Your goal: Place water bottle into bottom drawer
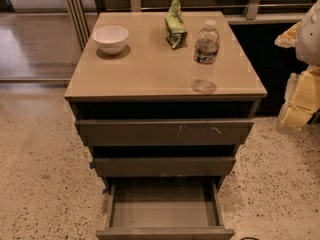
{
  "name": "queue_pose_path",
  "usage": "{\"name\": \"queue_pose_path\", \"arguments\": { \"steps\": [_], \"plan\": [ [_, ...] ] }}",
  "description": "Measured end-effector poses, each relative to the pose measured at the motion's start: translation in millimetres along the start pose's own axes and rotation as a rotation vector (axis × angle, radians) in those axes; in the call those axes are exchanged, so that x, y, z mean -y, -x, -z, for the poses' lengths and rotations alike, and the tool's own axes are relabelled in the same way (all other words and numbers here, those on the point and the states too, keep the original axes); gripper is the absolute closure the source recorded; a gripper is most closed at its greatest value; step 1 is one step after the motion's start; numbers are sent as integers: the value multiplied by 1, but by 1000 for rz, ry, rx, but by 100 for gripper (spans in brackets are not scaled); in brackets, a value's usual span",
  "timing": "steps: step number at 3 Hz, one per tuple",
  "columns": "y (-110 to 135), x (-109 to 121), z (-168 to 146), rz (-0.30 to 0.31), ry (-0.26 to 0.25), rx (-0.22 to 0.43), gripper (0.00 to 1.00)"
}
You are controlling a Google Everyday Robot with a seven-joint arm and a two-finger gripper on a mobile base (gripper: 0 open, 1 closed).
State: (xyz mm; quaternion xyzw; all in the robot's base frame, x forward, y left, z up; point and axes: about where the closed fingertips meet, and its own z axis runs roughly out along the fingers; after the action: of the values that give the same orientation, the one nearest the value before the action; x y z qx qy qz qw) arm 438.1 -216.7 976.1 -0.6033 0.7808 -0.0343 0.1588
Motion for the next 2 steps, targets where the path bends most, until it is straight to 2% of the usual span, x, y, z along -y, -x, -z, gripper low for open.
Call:
{"name": "queue_pose_path", "arguments": {
  "steps": [1,2],
  "plan": [
    [0,0,0,0,0,0,0],
    [9,21,-7,8,-36,47,0]
  ]
}}
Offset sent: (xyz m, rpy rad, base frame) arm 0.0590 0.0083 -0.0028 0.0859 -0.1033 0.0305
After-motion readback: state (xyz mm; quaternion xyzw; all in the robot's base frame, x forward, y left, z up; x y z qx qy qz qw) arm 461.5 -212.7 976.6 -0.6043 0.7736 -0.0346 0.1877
